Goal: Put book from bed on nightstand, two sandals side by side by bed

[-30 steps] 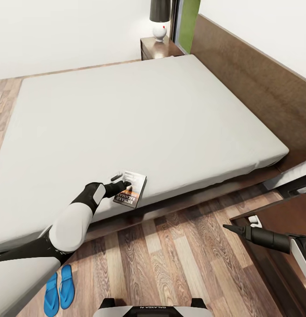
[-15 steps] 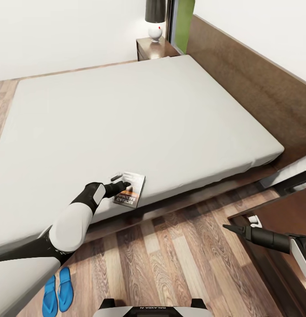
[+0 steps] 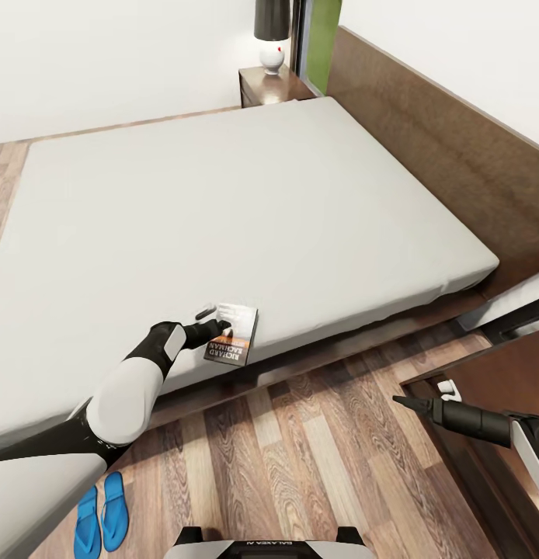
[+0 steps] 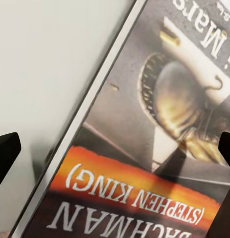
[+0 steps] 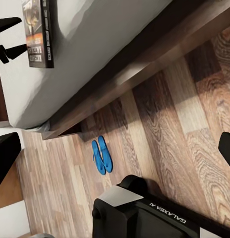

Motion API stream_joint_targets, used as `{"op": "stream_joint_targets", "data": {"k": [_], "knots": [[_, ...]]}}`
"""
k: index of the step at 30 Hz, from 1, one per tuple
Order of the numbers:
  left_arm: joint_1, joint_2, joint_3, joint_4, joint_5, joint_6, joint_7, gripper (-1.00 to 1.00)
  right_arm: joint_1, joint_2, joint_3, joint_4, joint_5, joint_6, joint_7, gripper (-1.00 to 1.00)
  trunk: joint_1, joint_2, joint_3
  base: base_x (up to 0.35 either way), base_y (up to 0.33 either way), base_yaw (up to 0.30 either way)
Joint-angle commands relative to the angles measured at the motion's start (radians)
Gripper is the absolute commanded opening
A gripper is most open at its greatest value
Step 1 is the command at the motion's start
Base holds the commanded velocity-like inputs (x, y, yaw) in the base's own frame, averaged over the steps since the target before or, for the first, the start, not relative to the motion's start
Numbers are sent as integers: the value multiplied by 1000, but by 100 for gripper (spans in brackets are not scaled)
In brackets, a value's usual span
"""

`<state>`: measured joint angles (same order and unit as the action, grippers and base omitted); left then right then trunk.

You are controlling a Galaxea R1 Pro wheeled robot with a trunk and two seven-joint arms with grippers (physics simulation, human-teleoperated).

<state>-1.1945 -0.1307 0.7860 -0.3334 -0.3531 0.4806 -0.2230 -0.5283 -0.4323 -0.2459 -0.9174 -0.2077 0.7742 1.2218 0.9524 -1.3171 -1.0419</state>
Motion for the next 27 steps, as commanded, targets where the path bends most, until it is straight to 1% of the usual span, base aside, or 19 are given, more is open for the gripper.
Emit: {"op": "stream_joint_targets", "data": {"k": [1,5,12,27], "knots": [[0,-1,8,-3,-10,6,-7,100,-1,0,0,0,-4,7,1,100,0,0,-1,0,0,0],[0,-1,7,-3,-10,6,-7,100,0,0,-1,0,-4,7,1,100,0,0,-1,0,0,-9],[0,-1,7,-3,-10,6,-7,100,0,0,-1,0,-4,7,1,100,0,0,-1,0,0,-117],[0,-1,9,-3,-10,6,-7,100,0,0,0,0,-4,7,1,100,0,0,-1,0,0,-4]]}}
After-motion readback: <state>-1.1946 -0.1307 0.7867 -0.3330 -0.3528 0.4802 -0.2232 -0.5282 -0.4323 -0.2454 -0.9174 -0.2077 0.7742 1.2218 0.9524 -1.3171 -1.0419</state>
